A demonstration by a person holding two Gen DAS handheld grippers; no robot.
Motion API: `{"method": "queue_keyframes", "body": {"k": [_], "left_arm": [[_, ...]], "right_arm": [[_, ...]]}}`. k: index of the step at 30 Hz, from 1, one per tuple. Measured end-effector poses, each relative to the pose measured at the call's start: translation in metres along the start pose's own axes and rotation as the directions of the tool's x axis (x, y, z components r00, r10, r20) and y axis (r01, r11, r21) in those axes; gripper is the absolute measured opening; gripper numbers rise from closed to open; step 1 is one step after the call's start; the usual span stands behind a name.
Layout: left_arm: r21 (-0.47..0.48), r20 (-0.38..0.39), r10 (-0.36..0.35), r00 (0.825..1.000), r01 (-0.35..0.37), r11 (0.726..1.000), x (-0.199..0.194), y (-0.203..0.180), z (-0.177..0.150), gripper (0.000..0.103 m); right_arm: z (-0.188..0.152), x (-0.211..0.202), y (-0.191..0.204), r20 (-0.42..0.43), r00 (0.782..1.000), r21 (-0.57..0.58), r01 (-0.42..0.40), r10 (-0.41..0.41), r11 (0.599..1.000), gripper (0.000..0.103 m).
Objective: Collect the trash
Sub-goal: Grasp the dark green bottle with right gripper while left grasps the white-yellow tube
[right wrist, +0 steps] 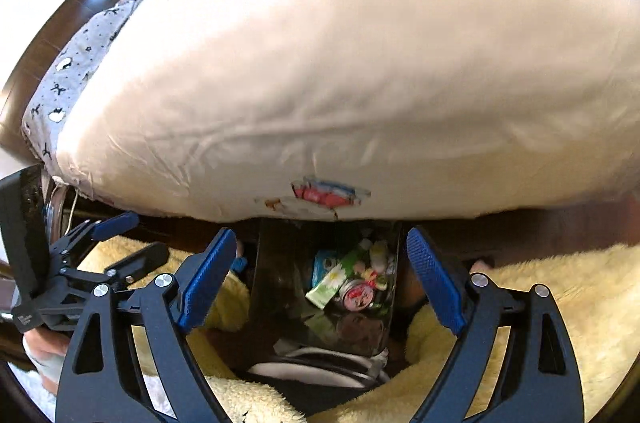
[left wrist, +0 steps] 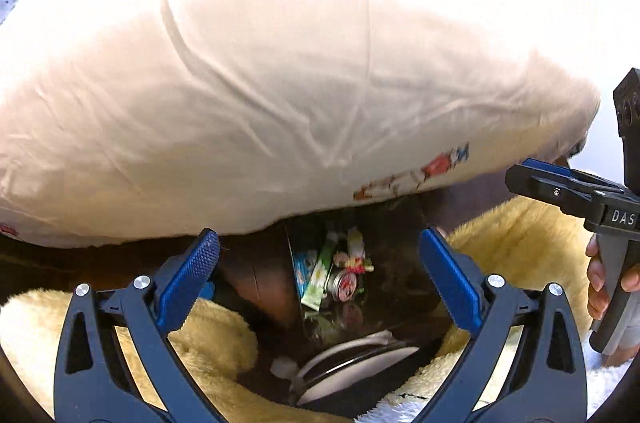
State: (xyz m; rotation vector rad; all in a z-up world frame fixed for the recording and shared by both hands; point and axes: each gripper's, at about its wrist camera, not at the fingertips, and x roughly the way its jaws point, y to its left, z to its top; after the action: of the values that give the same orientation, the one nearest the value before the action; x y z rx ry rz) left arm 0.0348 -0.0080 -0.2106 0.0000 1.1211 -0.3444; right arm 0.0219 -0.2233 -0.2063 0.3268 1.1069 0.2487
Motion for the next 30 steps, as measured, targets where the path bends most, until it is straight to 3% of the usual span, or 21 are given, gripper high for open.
{"method": "queue_keyframes", "body": {"k": [6, 12, 15, 19, 21, 25, 30], "left_arm": [[0.002, 0.121, 0.014, 0.993, -0.015, 1.000, -0.034, 0.002, 0.034, 0.095], [0.001, 0.221, 0.081, 0.972, -0.084, 0.996, -0.043, 0.007, 0.083, 0.095], [0.018, 0.253, 0.098, 0.963, -0.106, 0.994, -0.040, 0.009, 0.112, 0.095], [0.039, 0.269, 0.114, 0.956, -0.129, 0.991, -0.025, 0.009, 0.147, 0.094], [0.048, 0.283, 0.118, 0.952, -0.137, 0.989, -0.020, 0.008, 0.169, 0.094], [0.055, 0.282, 0.099, 0.954, -0.119, 0.991, -0.003, 0.007, 0.206, 0.087], [0.079, 0.277, 0.074, 0.958, -0.099, 0.992, 0.021, 0.000, 0.245, 0.085]], "right_arm": [[0.034, -0.034, 0.016, 0.149, 0.987, -0.089, 0.069, -0.055, 0.994, 0.088], [0.094, -0.040, 0.017, 0.294, 0.946, -0.131, 0.183, -0.138, 0.974, 0.088], [0.129, -0.032, 0.013, 0.305, 0.940, -0.119, 0.198, -0.154, 0.973, 0.088], [0.175, -0.014, 0.012, 0.328, 0.918, -0.144, 0.282, -0.223, 0.948, 0.085], [0.193, -0.004, 0.011, 0.313, 0.923, -0.153, 0.283, -0.225, 0.947, 0.074], [0.236, 0.019, 0.008, 0.283, 0.936, -0.148, 0.258, -0.209, 0.955, 0.073], [0.280, 0.042, 0.011, 0.282, 0.934, -0.160, 0.273, -0.221, 0.949, 0.073]]}}
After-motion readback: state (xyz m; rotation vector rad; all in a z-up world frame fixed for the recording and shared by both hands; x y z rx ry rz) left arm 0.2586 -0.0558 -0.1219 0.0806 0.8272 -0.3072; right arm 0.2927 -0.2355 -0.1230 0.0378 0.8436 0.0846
